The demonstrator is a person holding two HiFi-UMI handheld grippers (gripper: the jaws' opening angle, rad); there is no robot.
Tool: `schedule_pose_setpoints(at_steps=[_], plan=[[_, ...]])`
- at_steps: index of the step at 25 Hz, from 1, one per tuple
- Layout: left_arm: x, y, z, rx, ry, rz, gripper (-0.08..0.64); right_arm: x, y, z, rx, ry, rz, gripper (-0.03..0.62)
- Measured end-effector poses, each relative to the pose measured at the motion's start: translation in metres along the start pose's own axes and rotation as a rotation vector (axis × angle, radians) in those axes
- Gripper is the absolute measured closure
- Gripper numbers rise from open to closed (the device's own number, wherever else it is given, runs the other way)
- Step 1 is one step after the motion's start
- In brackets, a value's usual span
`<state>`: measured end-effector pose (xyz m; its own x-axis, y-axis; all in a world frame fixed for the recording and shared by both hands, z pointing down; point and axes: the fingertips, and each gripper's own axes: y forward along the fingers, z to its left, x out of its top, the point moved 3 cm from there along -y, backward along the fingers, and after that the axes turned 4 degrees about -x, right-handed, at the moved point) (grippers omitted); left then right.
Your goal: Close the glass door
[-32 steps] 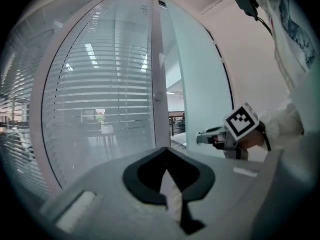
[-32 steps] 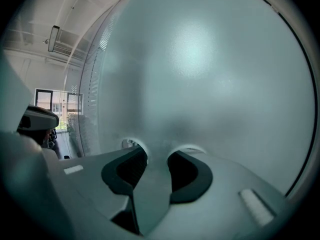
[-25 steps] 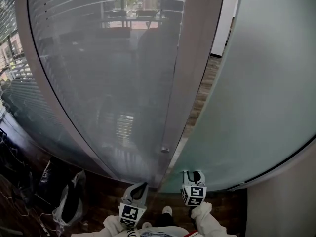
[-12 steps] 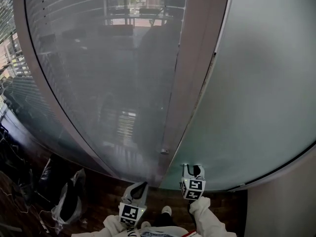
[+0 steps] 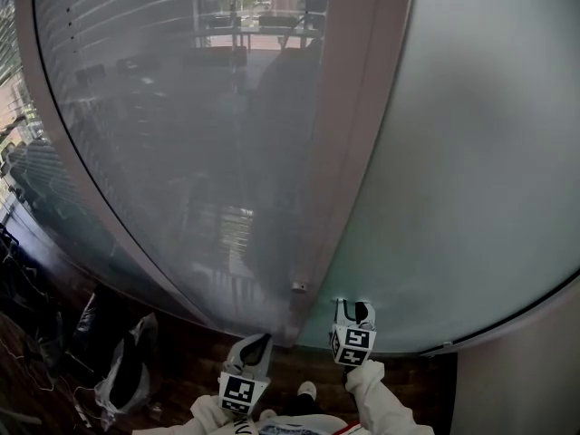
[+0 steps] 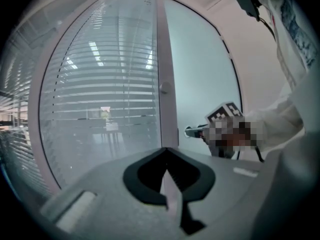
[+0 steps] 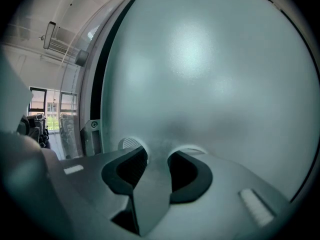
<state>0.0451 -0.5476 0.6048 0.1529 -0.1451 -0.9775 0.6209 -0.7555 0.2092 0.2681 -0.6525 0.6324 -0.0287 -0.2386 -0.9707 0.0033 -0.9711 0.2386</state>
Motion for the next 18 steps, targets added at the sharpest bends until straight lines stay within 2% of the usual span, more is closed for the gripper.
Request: schedule_pose_setpoints(at_steps=[18], plan=[[-0.0037, 0.0041, 0.0042, -0.002, 0.009, 0.011, 0.557, 0.0004, 0.0057, 0.0007, -0.008, -0.001, -0.008, 0.463]])
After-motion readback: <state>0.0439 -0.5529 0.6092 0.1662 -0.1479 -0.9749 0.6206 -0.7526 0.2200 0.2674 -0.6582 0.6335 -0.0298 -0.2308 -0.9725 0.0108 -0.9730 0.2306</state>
